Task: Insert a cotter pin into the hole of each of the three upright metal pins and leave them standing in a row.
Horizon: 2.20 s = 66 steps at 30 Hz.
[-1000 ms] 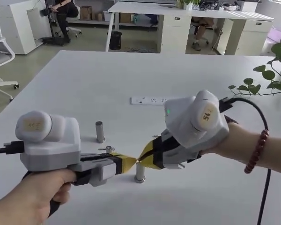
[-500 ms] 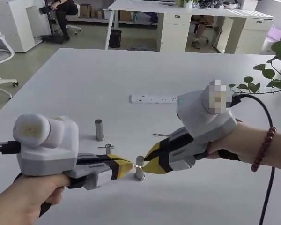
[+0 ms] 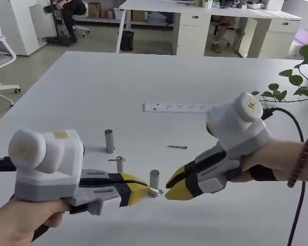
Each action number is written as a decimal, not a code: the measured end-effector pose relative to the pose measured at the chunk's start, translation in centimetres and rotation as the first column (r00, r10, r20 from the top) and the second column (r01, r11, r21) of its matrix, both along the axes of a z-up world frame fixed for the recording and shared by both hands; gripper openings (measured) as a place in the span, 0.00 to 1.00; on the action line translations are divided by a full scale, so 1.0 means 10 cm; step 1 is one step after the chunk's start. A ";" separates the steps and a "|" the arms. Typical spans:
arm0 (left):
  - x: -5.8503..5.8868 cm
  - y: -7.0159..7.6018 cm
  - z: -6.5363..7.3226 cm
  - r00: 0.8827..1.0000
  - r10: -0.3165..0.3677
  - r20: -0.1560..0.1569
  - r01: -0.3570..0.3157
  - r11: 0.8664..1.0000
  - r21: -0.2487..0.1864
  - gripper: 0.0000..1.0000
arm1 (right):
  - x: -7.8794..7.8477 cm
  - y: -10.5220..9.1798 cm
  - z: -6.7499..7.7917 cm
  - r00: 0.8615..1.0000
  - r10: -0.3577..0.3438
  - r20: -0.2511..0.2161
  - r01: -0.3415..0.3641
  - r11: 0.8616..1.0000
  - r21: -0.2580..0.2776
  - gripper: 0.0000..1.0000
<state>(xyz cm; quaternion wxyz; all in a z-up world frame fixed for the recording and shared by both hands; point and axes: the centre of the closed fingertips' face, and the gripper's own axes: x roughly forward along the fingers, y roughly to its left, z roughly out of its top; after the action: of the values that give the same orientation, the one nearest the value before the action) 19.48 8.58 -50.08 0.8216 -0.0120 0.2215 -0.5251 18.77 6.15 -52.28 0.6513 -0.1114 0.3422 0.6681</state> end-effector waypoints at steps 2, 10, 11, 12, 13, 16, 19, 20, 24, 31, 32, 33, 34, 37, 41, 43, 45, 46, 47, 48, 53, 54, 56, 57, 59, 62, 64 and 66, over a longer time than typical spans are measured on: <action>-0.03 -0.02 0.00 1.000 -0.019 0.004 0.019 1.000 -0.006 0.00 | -0.05 0.00 0.00 1.000 0.014 -0.020 -0.014 1.000 0.007 0.10; -0.12 -0.05 0.00 0.997 -0.072 0.003 0.072 0.997 -0.031 0.00 | -0.15 -0.02 -0.02 0.997 0.062 -0.052 -0.062 0.998 0.013 0.08; -0.12 -0.04 0.00 0.997 -0.073 0.005 0.073 0.997 -0.033 0.00 | -0.16 -0.02 -0.02 0.996 0.066 -0.052 -0.065 0.998 0.014 0.08; -0.13 -0.04 0.00 0.997 -0.077 0.003 0.077 0.996 -0.037 0.00 | -0.17 -0.02 -0.02 0.996 0.074 -0.057 -0.073 0.997 0.014 0.08; -0.14 -0.04 0.00 0.997 -0.079 0.004 0.079 0.996 -0.038 0.00 | -0.19 -0.02 -0.02 0.995 0.080 -0.060 -0.079 0.997 0.015 0.08; -0.17 -0.05 0.01 0.996 -0.093 0.003 0.093 0.994 -0.049 0.00 | -0.23 0.00 -0.01 0.992 0.104 -0.074 -0.102 0.994 0.030 0.08; -0.18 -0.06 0.01 0.995 -0.099 0.002 0.099 0.994 -0.055 0.00 | -0.26 0.02 0.01 0.989 0.123 -0.082 -0.120 0.992 0.046 0.08; -0.19 -0.06 0.01 0.995 -0.102 0.000 0.102 0.993 -0.057 0.00 | -0.26 0.03 0.01 0.989 0.124 -0.082 -0.121 0.992 0.048 0.07; -0.22 -0.09 0.04 0.994 -0.109 0.003 0.109 0.991 -0.077 0.00 | -0.26 0.04 -0.01 0.988 0.135 -0.079 -0.131 0.990 0.047 0.05; -0.24 -0.12 0.06 0.994 -0.112 -0.004 0.111 0.988 -0.110 0.00 | -0.27 0.03 -0.02 0.987 0.147 -0.068 -0.144 0.988 0.046 0.00; -0.24 -0.12 0.06 0.994 -0.110 -0.002 0.109 0.988 -0.111 0.00 | -0.27 0.03 -0.02 0.987 0.148 -0.067 -0.145 0.988 0.048 0.01; -0.24 -0.12 0.06 0.994 -0.109 -0.002 0.108 0.988 -0.111 0.00 | -0.27 0.03 -0.02 0.987 0.146 -0.071 -0.143 0.989 0.050 0.00; -0.23 -0.12 0.06 0.994 -0.106 -0.001 0.105 0.988 -0.110 0.00 | -0.27 0.04 -0.02 0.987 0.147 -0.067 -0.143 0.988 0.049 0.00; -0.23 -0.11 0.05 0.995 -0.104 -0.005 0.102 0.988 -0.112 0.00 | -0.28 0.04 -0.03 0.987 0.151 -0.059 -0.148 0.988 0.051 0.00; -0.22 -0.11 0.04 0.995 -0.100 -0.008 0.099 0.989 -0.109 0.00 | -0.27 0.04 -0.02 0.986 0.159 -0.044 -0.158 0.987 0.042 0.00; -0.22 -0.11 0.04 0.995 -0.102 -0.009 0.100 0.989 -0.108 0.00 | -0.28 0.04 -0.02 0.985 0.170 -0.034 -0.169 0.985 0.030 0.00; -0.23 -0.11 0.04 0.995 -0.103 -0.008 0.101 0.989 -0.107 0.00 | -0.29 0.03 -0.02 0.982 0.188 -0.013 -0.188 0.982 0.008 0.00; -0.23 -0.11 0.04 0.995 -0.104 -0.008 0.102 0.989 -0.106 0.00 | -0.29 0.03 -0.02 0.981 0.193 -0.007 -0.193 0.981 -0.002 0.00; -0.23 -0.12 0.03 0.995 -0.103 -0.008 0.102 0.989 -0.104 0.00 | -0.29 0.02 -0.03 0.980 0.200 0.003 -0.200 0.980 -0.020 0.00; -0.23 -0.12 0.02 0.995 -0.103 -0.007 0.102 0.990 -0.099 0.01 | -0.28 0.02 -0.03 0.978 0.209 0.015 -0.209 0.977 -0.035 0.00; -0.19 -0.13 -0.09 0.996 -0.089 0.031 0.090 0.996 -0.026 0.02 | -0.25 -0.03 -0.08 0.969 0.239 0.066 -0.229 0.964 -0.133 0.00; -0.18 -0.13 -0.11 0.996 -0.083 0.033 0.084 0.996 -0.016 0.02 | -0.24 -0.04 -0.10 0.970 0.235 0.062 -0.223 0.963 -0.151 0.00; -0.14 -0.09 -0.16 0.996 -0.071 0.052 0.069 0.997 0.023 0.01 | -0.20 -0.07 -0.14 0.966 0.246 0.082 -0.227 0.954 -0.196 0.00; -0.13 -0.08 -0.18 0.996 -0.065 0.053 0.063 0.998 0.030 0.03 | -0.20 -0.08 -0.14 0.966 0.247 0.083 -0.226 0.952 -0.207 0.00; -0.11 -0.07 -0.20 0.997 -0.057 0.056 0.055 0.998 0.037 0.06 | -0.18 -0.09 -0.15 0.965 0.246 0.086 -0.222 0.949 -0.223 0.00; -0.07 -0.04 -0.23 0.997 -0.036 0.063 0.032 0.998 0.049 0.07 | -0.13 -0.13 -0.19 0.967 0.236 0.096 -0.203 0.940 -0.273 0.00; -0.02 0.00 -0.26 0.997 -0.009 0.071 0.005 0.998 0.058 0.09 | -0.07 -0.15 -0.22 0.969 0.222 0.107 -0.180 0.934 -0.308 0.00; 0.04 0.04 -0.29 0.996 0.024 0.082 -0.030 0.997 0.072 0.11 | -0.02 -0.17 -0.23 0.971 0.211 0.114 -0.164 0.931 -0.325 0.00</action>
<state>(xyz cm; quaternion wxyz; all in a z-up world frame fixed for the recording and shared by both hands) 19.86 8.96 -52.94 0.8368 0.0363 0.2069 -0.5056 18.57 4.50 -54.61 0.5817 -0.2943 0.3827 0.6547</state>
